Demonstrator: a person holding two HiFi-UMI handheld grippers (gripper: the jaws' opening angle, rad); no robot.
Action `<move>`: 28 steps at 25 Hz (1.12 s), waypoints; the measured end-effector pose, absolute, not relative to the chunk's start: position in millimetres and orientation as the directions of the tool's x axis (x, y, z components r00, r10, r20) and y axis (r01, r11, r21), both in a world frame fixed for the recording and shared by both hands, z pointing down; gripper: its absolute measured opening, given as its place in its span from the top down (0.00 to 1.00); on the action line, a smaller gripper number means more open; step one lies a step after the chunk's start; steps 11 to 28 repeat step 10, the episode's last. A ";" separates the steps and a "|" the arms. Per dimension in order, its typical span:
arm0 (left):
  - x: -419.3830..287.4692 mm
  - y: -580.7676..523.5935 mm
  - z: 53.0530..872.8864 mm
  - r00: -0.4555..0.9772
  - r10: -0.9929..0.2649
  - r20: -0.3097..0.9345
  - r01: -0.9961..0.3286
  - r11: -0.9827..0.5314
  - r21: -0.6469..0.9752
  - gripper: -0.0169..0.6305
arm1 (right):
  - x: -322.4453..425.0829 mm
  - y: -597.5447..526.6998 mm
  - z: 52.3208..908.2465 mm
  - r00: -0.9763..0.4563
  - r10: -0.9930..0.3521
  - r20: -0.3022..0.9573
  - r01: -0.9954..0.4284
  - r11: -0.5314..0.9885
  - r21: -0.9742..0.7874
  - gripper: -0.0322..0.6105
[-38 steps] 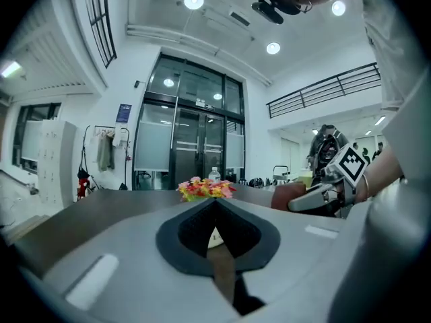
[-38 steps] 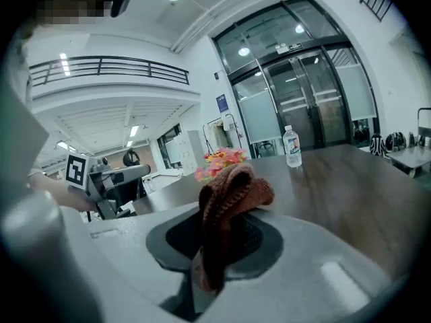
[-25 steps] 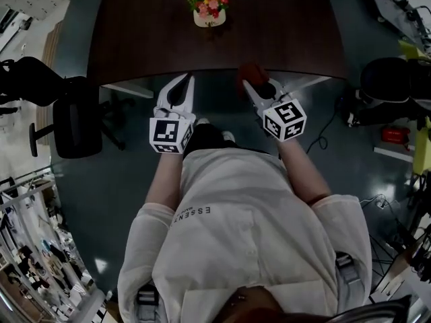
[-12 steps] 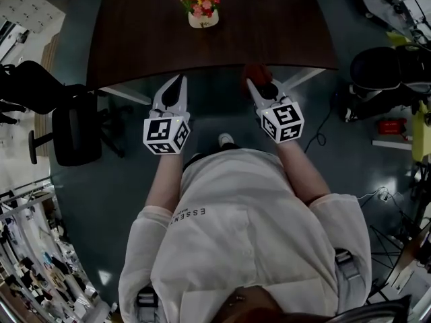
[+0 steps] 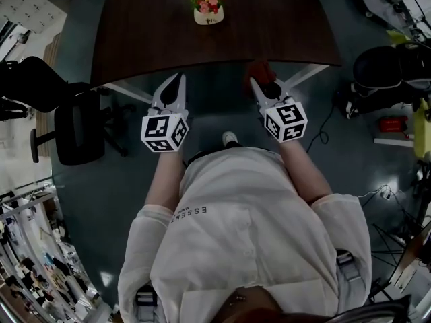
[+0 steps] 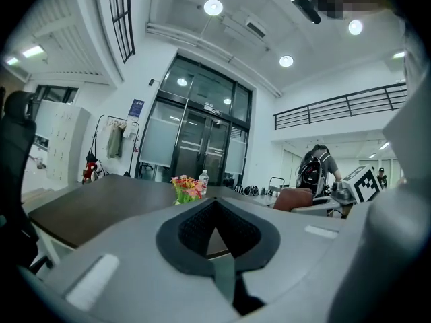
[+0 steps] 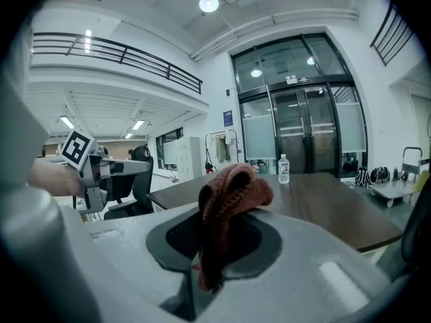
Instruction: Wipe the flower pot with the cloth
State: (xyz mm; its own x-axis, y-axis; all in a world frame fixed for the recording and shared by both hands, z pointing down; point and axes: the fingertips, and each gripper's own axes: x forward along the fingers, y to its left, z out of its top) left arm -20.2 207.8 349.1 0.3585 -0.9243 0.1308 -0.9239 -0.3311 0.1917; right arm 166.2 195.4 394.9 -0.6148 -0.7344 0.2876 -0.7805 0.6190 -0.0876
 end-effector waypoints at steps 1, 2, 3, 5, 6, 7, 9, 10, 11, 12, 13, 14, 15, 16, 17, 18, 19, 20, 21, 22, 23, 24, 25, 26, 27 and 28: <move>-20.6 207.3 348.1 0.363 -0.924 0.124 -0.922 -0.337 0.188 0.95 | 165.6 195.1 395.0 -0.615 -0.735 0.286 -0.780 0.619 -0.085 0.87; -20.4 206.9 347.4 0.368 -0.922 0.118 -0.920 -0.344 0.186 0.95 | 164.9 195.1 395.3 -0.615 -0.736 0.285 -0.780 0.620 -0.084 0.87; -19.8 206.9 347.0 0.374 -0.920 0.114 -0.918 -0.351 0.184 0.95 | 164.3 195.5 395.8 -0.615 -0.736 0.284 -0.780 0.620 -0.082 0.87; -17.7 207.2 347.1 0.386 -0.916 0.112 -0.914 -0.364 0.181 0.95 | 163.3 196.9 396.4 -0.616 -0.735 0.284 -0.779 0.621 -0.081 0.87; -16.2 207.3 347.2 0.393 -0.912 0.114 -0.911 -0.371 0.178 0.95 | 162.9 197.5 396.3 -0.616 -0.735 0.284 -0.779 0.621 -0.081 0.87; -14.2 207.2 347.3 0.402 -0.908 0.116 -0.909 -0.379 0.176 0.95 | 162.7 198.0 396.0 -0.615 -0.736 0.283 -0.780 0.620 -0.081 0.87; -8.7 207.1 347.1 0.424 -0.897 0.122 -0.900 -0.402 0.169 0.95 | 162.7 198.6 395.1 -0.613 -0.738 0.281 -0.782 0.618 -0.081 0.87; -5.5 207.1 346.9 0.437 -0.891 0.124 -0.894 -0.415 0.166 0.95 | 162.7 198.9 394.7 -0.612 -0.739 0.280 -0.782 0.617 -0.081 0.87; -5.5 207.1 346.9 0.437 -0.891 0.124 -0.894 -0.415 0.166 0.95 | 162.7 198.9 394.7 -0.612 -0.739 0.280 -0.782 0.617 -0.081 0.87; -5.5 207.1 346.9 0.437 -0.891 0.124 -0.894 -0.415 0.166 0.95 | 162.7 198.9 394.7 -0.612 -0.739 0.280 -0.782 0.617 -0.081 0.87; -5.5 207.1 346.9 0.437 -0.891 0.124 -0.894 -0.415 0.166 0.95 | 162.7 198.9 394.7 -0.612 -0.739 0.280 -0.782 0.617 -0.081 0.87; -5.5 207.1 346.9 0.437 -0.891 0.124 -0.894 -0.415 0.166 0.95 | 162.7 198.9 394.7 -0.612 -0.739 0.280 -0.782 0.617 -0.081 0.87; -5.5 207.1 346.9 0.437 -0.891 0.124 -0.894 -0.415 0.166 0.95 | 162.7 198.9 394.7 -0.612 -0.739 0.280 -0.782 0.617 -0.081 0.87; -5.5 207.1 346.9 0.437 -0.891 0.124 -0.894 -0.415 0.166 0.95 | 162.7 198.9 394.7 -0.612 -0.739 0.280 -0.782 0.617 -0.081 0.87; -5.5 207.1 346.9 0.437 -0.891 0.124 -0.894 -0.415 0.166 0.95 | 162.7 198.9 394.7 -0.612 -0.739 0.280 -0.782 0.617 -0.081 0.87; -5.5 207.1 346.9 0.437 -0.891 0.124 -0.894 -0.415 0.166 0.95 | 162.7 198.9 394.7 -0.612 -0.739 0.280 -0.782 0.617 -0.081 0.87; -5.5 207.1 346.9 0.437 -0.891 0.124 -0.894 -0.415 0.166 0.95 | 162.7 198.9 394.7 -0.612 -0.739 0.280 -0.782 0.617 -0.081 0.87; -5.5 207.1 346.9 0.437 -0.891 0.124 -0.894 -0.415 0.166 0.95 | 162.7 198.9 394.7 -0.612 -0.739 0.280 -0.782 0.617 -0.081 0.87; -5.5 207.1 346.9 0.437 -0.891 0.124 -0.894 -0.415 0.166 0.95 | 162.7 198.9 394.7 -0.612 -0.739 0.280 -0.782 0.617 -0.081 0.87; -5.5 207.1 346.9 0.437 -0.891 0.124 -0.894 -0.415 0.166 0.95 | 162.7 198.9 394.7 -0.612 -0.739 0.280 -0.782 0.617 -0.081 0.87; -5.5 207.1 346.9 0.437 -0.891 0.124 -0.894 -0.415 0.166 0.95 | 162.7 198.9 394.7 -0.612 -0.739 0.280 -0.782 0.617 -0.081 0.87; -5.5 207.1 346.9 0.437 -0.891 0.124 -0.894 -0.415 0.166 0.95 | 162.7 198.9 394.7 -0.612 -0.739 0.280 -0.782 0.617 -0.081 0.87; -5.5 207.1 346.9 0.437 -0.891 0.124 -0.894 -0.415 0.166 0.95 | 162.7 198.9 394.7 -0.612 -0.739 0.280 -0.782 0.617 -0.081 0.87; -5.5 207.1 346.9 0.437 -0.891 0.124 -0.894 -0.415 0.166 0.95 | 162.7 198.9 394.7 -0.612 -0.739 0.280 -0.782 0.617 -0.081 0.87; -5.5 207.1 346.9 0.437 -0.891 0.124 -0.894 -0.415 0.166 0.95 | 162.7 198.9 394.7 -0.612 -0.739 0.280 -0.782 0.617 -0.081 0.87; -5.5 207.1 346.9 0.437 -0.891 0.124 -0.894 -0.415 0.166 0.95 | 162.7 198.9 394.7 -0.612 -0.739 0.280 -0.782 0.617 -0.081 0.87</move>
